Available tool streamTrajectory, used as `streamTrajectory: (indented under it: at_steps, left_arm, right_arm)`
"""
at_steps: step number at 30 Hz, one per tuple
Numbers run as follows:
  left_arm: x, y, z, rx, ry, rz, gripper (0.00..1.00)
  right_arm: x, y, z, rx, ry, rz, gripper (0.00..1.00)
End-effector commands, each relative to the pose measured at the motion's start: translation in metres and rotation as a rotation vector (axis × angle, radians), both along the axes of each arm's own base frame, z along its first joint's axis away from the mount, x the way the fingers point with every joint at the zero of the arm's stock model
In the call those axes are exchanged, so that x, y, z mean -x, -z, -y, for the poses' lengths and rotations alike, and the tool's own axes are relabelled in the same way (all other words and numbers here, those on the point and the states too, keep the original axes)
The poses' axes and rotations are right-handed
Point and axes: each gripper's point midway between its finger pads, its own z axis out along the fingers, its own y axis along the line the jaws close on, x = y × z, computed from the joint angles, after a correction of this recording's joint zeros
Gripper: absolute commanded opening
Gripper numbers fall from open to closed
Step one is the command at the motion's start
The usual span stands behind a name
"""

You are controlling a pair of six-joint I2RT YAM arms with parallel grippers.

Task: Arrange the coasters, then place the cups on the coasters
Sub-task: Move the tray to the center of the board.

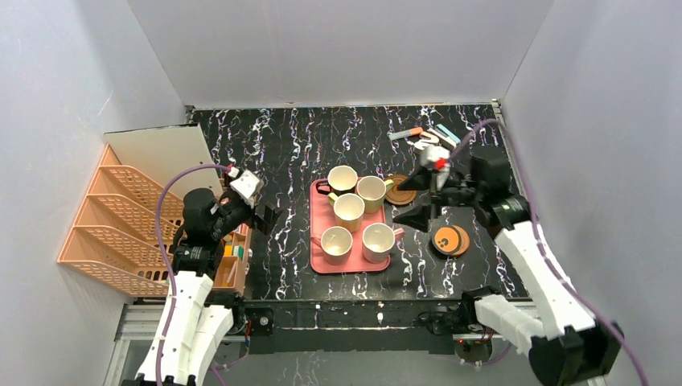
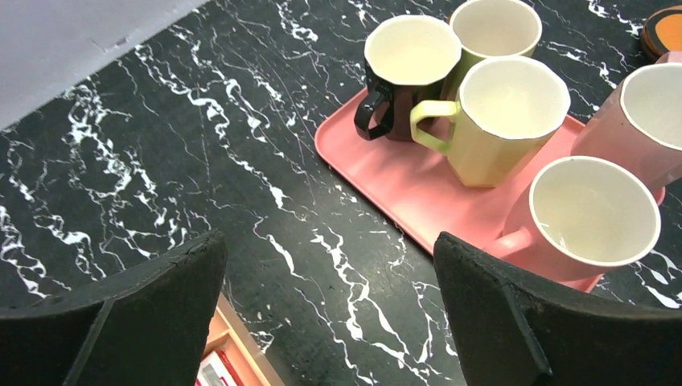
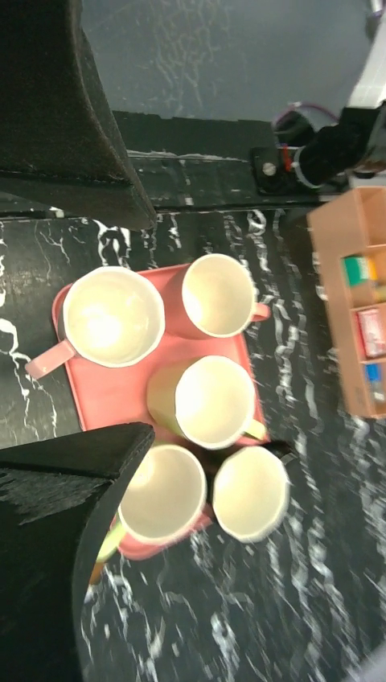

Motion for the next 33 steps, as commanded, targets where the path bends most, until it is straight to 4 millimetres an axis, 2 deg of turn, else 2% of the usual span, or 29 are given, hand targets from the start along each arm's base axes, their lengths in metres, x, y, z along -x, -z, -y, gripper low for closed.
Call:
streamTrajectory:
  at_steps: [1,3,5,7,9,13,17,20,25,33]
  left_arm:
    - [0.004,-0.002,0.005,-0.013,0.05,0.01,0.98]
    - [0.01,0.002,0.009,-0.019,0.09,0.005,0.98]
    - [0.015,0.006,0.012,-0.025,0.117,0.012,0.98]
    - [0.019,0.01,0.015,-0.027,0.145,0.014,0.98]
    - [0.019,0.013,0.015,-0.033,0.155,0.013,0.98]
    - [0.001,0.02,0.007,-0.033,0.074,-0.045,0.98]
    - [-0.035,0.037,-0.007,-0.028,-0.065,-0.168,0.98]
    - [-0.058,0.054,-0.01,-0.034,-0.109,-0.26,0.98]
    - [-0.085,0.075,0.002,-0.1,-0.149,-0.34,0.98]
    - [-0.103,0.106,0.022,-0.222,-0.169,-0.393,0.98]
  right_arm:
    - [-0.012,0.062,-0.019,0.235,0.01,-0.039,0.99]
    - [-0.009,0.091,-0.027,0.331,-0.028,-0.019,0.99]
    - [-0.006,0.111,-0.032,0.391,-0.053,-0.017,0.99]
    - [-0.003,0.124,-0.033,0.417,-0.074,-0.04,0.99]
    - [-0.001,0.127,-0.034,0.423,-0.09,-0.048,0.99]
    - [0.0,0.119,-0.032,0.405,-0.084,0.001,0.99]
    - [-0.002,0.1,-0.029,0.362,-0.042,0.097,0.99]
    - [-0.012,0.088,-0.025,0.347,0.022,0.139,0.99]
    - [-0.041,0.079,-0.014,0.356,0.188,0.191,0.99]
    - [-0.041,0.072,-0.008,0.333,0.206,0.208,0.99]
